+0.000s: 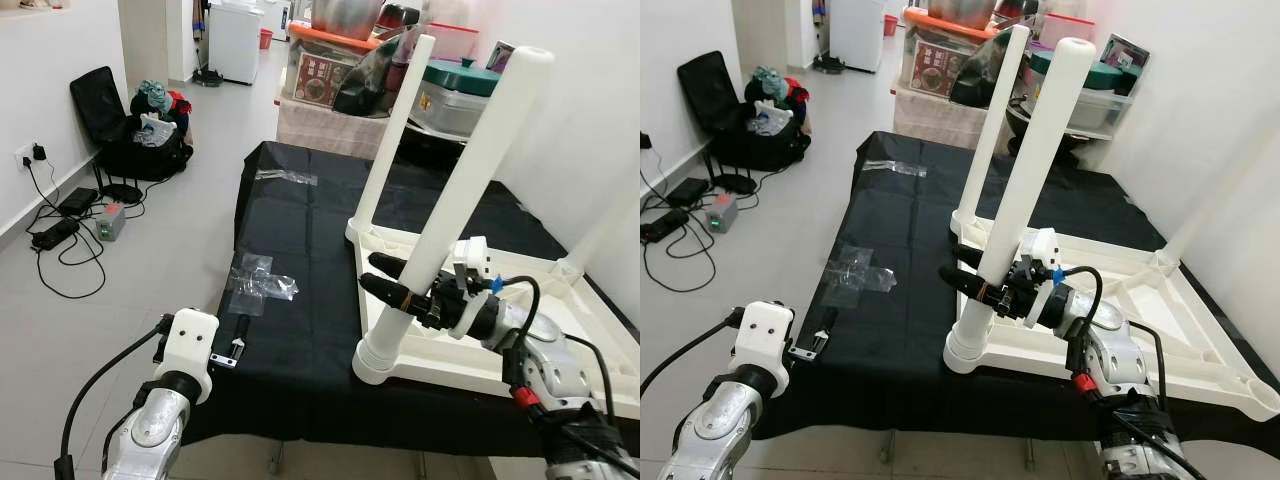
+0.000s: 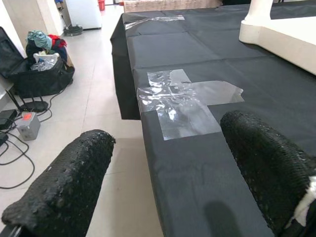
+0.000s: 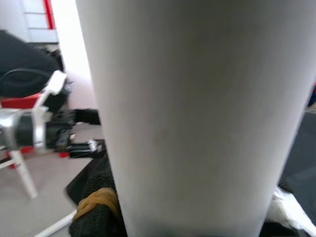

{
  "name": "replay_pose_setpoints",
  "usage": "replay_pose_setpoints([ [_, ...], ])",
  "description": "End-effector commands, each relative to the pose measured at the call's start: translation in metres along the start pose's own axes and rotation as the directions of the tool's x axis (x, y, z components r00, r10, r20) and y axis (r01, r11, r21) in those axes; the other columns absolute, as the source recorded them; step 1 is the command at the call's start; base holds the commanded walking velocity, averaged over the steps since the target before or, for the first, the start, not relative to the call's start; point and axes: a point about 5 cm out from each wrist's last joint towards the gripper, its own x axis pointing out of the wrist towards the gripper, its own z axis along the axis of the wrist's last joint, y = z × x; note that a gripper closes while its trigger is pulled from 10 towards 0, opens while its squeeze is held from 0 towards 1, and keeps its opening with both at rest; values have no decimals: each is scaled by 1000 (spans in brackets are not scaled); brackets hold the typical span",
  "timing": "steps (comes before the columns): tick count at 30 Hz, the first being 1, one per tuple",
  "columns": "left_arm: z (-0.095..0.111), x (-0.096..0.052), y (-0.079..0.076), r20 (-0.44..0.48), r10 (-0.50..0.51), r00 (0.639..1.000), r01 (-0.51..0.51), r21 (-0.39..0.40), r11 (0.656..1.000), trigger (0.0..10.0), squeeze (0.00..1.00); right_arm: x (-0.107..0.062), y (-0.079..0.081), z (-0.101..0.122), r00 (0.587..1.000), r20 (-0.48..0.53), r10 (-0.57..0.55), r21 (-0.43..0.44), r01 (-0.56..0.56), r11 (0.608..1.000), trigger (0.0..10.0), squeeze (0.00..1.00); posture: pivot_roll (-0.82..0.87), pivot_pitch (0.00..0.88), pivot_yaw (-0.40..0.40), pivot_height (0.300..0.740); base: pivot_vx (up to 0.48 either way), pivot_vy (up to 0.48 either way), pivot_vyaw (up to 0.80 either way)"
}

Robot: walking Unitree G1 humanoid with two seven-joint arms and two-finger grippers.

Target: Building children table

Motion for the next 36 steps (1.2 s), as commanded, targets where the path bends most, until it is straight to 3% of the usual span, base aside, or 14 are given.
replay_pose_setpoints([
  [1,0,0,-6,-7,-22,1000,22,-4,1000,10000,0,-3,7,-20,997,-68,45,99,-38,994,0,0,134,0,-180,740,0,0,0],
  [36,0,-3,-5,-17,-13,1000,12,-6,1000,10000,0,3,0,-24,998,-50,35,142,-27,989,0,0,141,0,-192,740,0,0,0],
])
